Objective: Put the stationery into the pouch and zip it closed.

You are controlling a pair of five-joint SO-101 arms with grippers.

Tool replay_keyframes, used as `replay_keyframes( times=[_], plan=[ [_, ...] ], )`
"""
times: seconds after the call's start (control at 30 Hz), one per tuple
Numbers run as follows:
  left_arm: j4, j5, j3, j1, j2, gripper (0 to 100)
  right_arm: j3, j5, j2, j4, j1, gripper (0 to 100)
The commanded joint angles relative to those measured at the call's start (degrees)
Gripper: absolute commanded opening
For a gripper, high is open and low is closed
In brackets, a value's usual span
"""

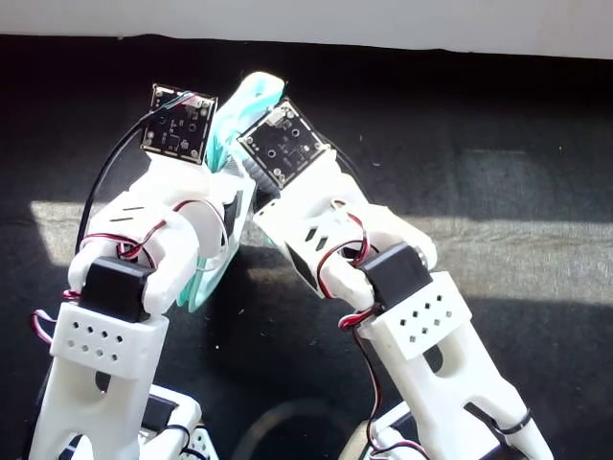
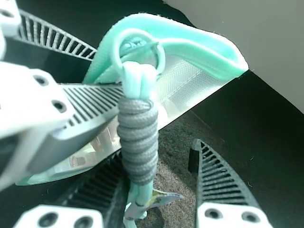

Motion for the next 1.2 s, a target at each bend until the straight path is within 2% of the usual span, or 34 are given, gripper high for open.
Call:
replay_keyframes(
  times=[0.0, 0.3, 0.47, 0.6, 0.93, 1.17],
  plan=[
    [-0.62, -0.35, 0.04, 1.19, -0.13, 1, -2.86, -0.53, -1.98, 0.13, -0.40, 17.3],
    [-0.53, -0.35, 0.04, 1.01, -0.13, 1, -8.75, -0.53, -1.89, 0.31, -0.48, 17.3],
    [-0.88, -0.35, -0.04, 1.10, -0.13, 1, -8.57, -0.53, -1.89, 5.58, -3.74, 17.3],
    [-0.62, -0.35, -0.04, 1.19, -0.22, 1, -8.31, -0.53, -1.19, 5.67, -3.56, 17.3],
    [-0.53, -0.35, -0.04, 1.19, -0.48, 1, -0.75, -0.53, -1.10, -5.23, -3.56, 17.3],
    [0.62, -0.35, -0.31, 1.19, -0.57, 1, -0.31, -0.35, -0.92, -9.27, -1.98, 17.3]
  ],
)
